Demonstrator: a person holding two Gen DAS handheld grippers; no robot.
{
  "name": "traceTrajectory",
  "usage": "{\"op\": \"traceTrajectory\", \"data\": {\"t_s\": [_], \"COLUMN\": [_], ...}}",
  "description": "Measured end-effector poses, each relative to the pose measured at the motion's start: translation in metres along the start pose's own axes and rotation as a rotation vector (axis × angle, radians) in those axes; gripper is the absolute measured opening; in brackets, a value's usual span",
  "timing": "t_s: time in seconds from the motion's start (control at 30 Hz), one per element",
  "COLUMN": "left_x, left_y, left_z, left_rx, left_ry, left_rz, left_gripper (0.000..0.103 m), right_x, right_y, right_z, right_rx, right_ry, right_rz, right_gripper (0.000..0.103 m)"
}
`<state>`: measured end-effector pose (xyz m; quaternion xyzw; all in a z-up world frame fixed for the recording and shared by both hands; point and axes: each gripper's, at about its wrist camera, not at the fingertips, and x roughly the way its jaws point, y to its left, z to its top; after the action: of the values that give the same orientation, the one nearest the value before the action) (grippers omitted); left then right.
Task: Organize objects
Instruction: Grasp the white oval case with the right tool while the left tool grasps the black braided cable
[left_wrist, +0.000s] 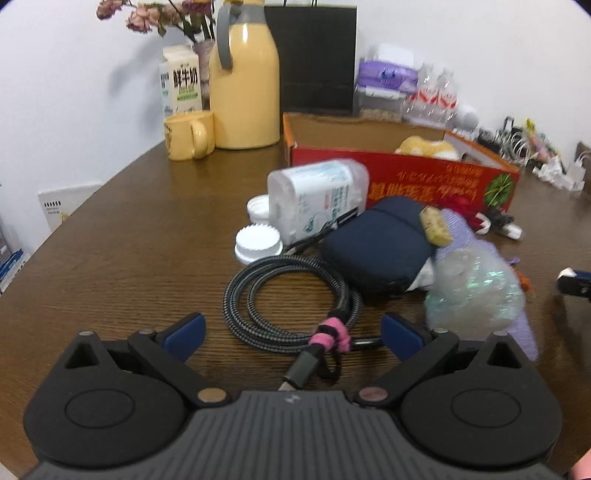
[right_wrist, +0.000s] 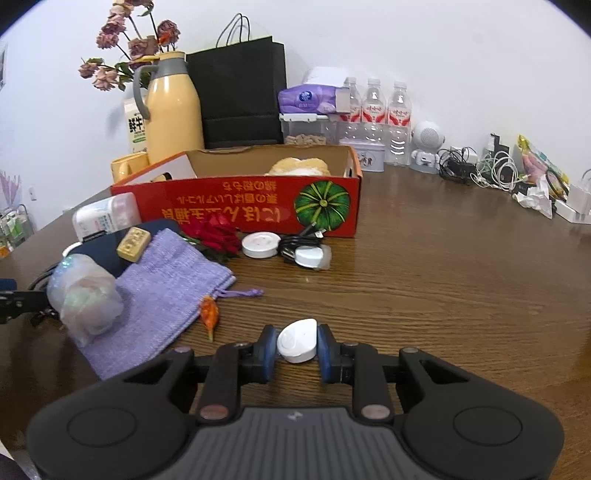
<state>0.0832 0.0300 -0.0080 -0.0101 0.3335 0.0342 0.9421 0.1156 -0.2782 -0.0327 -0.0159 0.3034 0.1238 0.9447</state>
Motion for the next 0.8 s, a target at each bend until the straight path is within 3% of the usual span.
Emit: {"op": "traceTrajectory", "data": {"t_s": [0.4,0.6,0.67,0.8], "left_x": [0.034,0.037,0.035,0.027], "left_y": [-0.002,0.001,0.005,0.006], "left_z": [0.022,0.021,0.019,0.014], "left_rx": [0.08,0.065,0.043,0.038], "left_ry": [0.097,0.091,0.079,0.06], "left_rz": [-0.005,-0.021,-0.041,-0.051], "left_gripper": [0.103,0.103,0.095,0.093], "right_x": [-0.005,-0.003,-0.002,-0.002], "right_y": [0.001,0.003,0.005,0.009], "right_z": [0.002,0.002,0.002,0.003], "right_rx": [0.008,0.005,0.001,-0.004], "right_ry": [-0.015,-0.008,-0.006,-0.004], "right_rz": [-0.002,-0.004,-0.002,0.002], "right_gripper": [0.022,0.022,0.022,0.022]}}
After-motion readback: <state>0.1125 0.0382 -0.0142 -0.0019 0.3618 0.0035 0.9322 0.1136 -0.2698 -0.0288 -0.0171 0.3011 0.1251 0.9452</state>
